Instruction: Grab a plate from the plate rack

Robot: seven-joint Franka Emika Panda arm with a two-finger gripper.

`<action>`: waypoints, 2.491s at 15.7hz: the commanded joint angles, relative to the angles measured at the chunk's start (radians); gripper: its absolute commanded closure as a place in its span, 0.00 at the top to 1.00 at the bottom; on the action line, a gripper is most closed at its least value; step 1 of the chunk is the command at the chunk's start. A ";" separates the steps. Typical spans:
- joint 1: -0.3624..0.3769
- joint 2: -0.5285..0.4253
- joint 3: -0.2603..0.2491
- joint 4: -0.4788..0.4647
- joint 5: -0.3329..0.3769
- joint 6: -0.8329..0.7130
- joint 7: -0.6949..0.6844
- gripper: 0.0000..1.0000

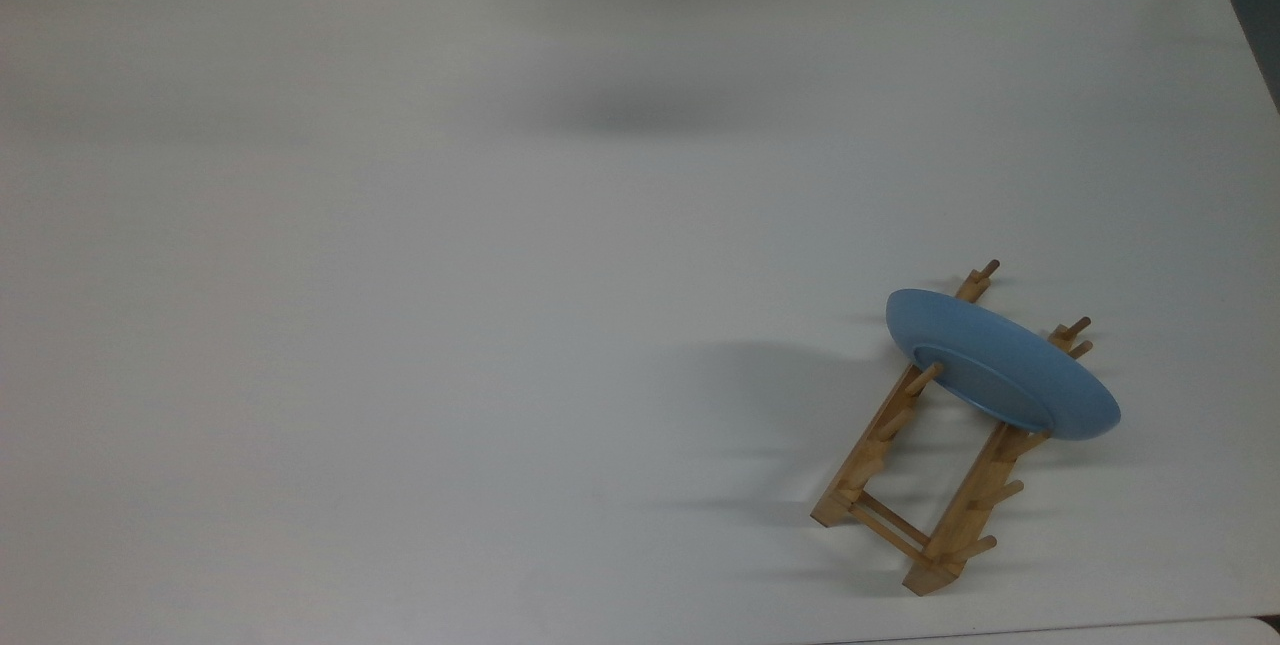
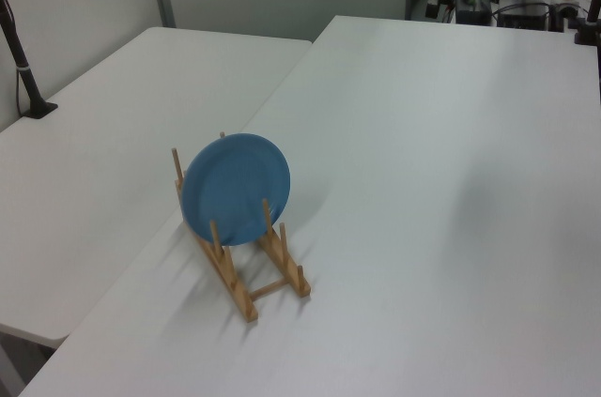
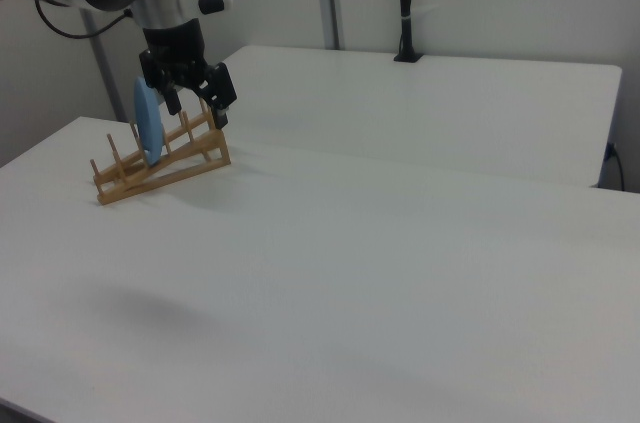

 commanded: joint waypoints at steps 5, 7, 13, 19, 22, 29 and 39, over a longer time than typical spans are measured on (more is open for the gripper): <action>0.017 -0.019 -0.014 -0.020 -0.008 -0.011 -0.013 1.00; 0.017 -0.019 -0.014 -0.020 -0.008 -0.011 -0.015 1.00; 0.008 -0.018 -0.014 -0.014 -0.014 -0.033 -0.169 1.00; 0.013 0.026 0.044 0.060 -0.042 -0.019 -0.228 1.00; 0.013 0.037 0.127 0.086 -0.108 0.027 -0.222 1.00; 0.109 0.129 0.240 0.087 -0.347 0.298 0.048 1.00; 0.289 0.344 0.240 0.162 -0.684 0.486 0.422 0.96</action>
